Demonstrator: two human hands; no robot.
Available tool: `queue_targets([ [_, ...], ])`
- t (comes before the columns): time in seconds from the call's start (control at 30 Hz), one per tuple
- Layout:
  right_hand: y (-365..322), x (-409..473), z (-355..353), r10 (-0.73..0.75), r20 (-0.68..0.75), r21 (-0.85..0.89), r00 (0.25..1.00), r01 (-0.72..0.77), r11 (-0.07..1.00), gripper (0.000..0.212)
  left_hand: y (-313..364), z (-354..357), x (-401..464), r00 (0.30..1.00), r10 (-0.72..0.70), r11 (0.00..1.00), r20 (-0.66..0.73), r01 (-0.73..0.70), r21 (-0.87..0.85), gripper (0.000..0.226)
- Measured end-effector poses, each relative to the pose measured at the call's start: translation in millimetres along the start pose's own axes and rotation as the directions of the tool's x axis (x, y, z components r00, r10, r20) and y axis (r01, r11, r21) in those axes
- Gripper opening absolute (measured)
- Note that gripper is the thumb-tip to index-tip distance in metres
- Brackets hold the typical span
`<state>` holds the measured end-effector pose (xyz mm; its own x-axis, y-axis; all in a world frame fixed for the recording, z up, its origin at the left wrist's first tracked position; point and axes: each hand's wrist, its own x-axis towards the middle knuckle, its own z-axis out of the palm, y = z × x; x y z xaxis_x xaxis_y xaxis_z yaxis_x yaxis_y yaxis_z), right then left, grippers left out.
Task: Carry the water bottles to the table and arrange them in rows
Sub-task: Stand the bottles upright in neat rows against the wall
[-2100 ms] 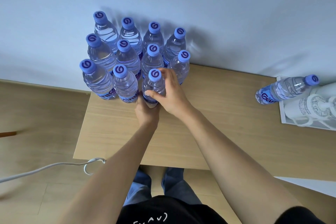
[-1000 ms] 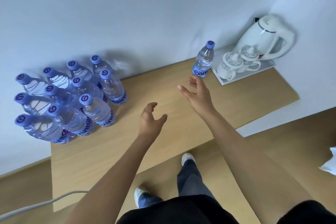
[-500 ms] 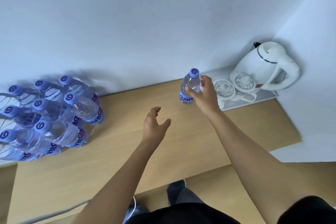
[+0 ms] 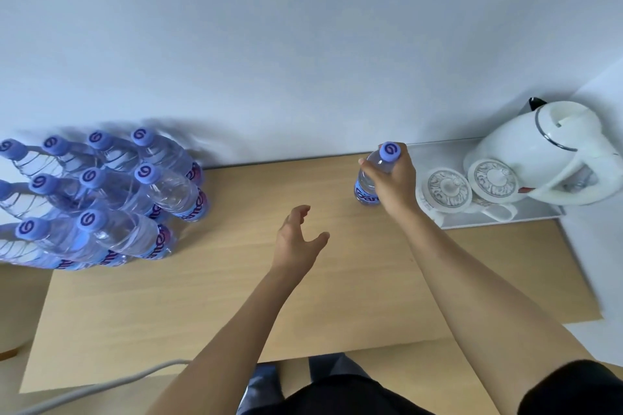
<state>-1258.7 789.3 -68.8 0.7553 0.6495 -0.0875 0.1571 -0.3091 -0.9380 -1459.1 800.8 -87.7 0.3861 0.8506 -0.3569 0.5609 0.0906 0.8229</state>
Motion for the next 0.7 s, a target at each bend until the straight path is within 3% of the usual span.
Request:
queue_targets([
  [0.2, -6, -18, 7, -0.003, 0.164, 0.01, 0.986, 0.002, 1.0, 0.026, -4, -6, 0, 0.997, 0.035, 0.999, 0.071, -0.035, -0.011, 0.068],
  [0.4, -55, -62, 13, -0.013, 0.365, 0.084, 0.931, -0.019, 0.996, 0.024, 1, -23, -5, 0.986, 0.105, 0.993, 0.129, -0.096, -0.075, 0.082],
  [0.7, -140, -100, 19, -0.089, 0.582, 0.119, 0.808, 0.024, 0.993, 0.015, 24, -88, -28, 0.923, 0.274, 0.903, 0.269, -0.151, -0.403, 0.087],
])
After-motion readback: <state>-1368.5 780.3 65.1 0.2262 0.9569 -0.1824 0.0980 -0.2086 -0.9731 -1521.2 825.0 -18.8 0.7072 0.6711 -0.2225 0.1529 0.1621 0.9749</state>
